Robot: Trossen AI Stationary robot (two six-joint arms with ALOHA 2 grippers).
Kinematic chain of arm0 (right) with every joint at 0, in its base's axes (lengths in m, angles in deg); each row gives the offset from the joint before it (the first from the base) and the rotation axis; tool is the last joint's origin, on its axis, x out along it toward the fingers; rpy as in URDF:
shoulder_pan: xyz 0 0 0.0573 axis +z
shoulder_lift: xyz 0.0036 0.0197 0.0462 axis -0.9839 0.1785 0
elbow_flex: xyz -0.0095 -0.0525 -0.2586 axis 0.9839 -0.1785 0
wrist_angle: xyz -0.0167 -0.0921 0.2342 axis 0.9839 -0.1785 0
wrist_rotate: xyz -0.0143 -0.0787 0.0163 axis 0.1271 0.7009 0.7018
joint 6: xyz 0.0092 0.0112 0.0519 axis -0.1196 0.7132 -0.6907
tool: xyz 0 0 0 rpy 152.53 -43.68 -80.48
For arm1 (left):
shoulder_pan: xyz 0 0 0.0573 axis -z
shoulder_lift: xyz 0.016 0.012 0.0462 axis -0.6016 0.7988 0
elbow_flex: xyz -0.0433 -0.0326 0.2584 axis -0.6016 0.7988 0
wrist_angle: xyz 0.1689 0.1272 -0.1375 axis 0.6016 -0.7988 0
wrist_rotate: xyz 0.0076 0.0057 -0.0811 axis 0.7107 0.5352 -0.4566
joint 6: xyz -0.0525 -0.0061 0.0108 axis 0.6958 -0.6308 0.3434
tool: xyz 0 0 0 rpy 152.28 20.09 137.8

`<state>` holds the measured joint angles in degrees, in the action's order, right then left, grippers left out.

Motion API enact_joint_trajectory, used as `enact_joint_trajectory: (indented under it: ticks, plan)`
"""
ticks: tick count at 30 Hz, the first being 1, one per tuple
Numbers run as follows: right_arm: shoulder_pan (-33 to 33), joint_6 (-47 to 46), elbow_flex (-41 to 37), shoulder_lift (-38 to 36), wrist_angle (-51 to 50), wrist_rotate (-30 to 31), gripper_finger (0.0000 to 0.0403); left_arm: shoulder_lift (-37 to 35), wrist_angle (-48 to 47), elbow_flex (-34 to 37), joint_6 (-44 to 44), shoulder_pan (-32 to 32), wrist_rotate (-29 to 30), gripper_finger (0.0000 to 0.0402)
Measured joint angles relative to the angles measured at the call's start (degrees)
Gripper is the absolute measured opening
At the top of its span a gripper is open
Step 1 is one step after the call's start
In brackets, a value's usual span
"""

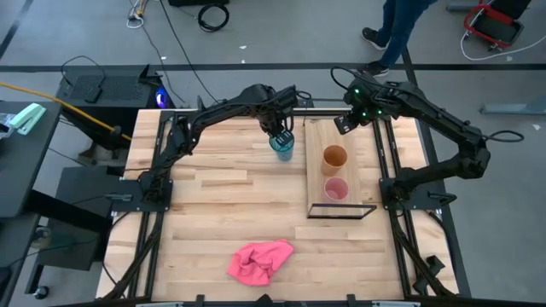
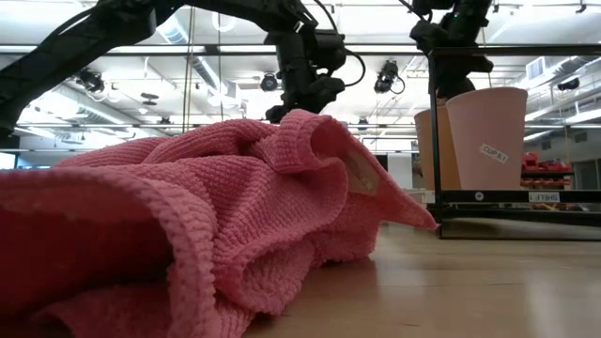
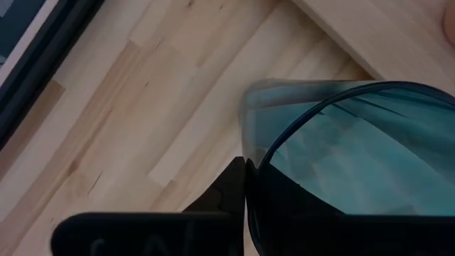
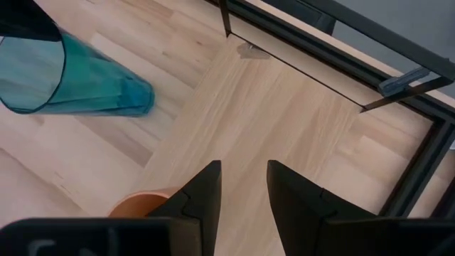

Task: Stack small to large cups/mugs on shelf
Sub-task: Put the blue cup on the shelf

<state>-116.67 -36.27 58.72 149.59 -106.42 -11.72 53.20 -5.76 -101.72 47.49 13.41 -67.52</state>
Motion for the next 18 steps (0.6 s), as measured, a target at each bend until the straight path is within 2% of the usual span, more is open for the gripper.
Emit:
enact_joint_trajectory:
  ticks: [4, 18]
  plan:
    - [0.0, 0.2, 0.0, 0.0, 0.2, 0.0, 0.0121, 0.0, 0.7, 0.0, 0.0, 0.0, -0.1, 0.0024]
    - [0.0, 0.5, 0.0, 0.0, 0.4, 0.0, 0.0121, 0.0, 1.0, 0.0, -0.6, -0.3, -0.8, 0.0068]
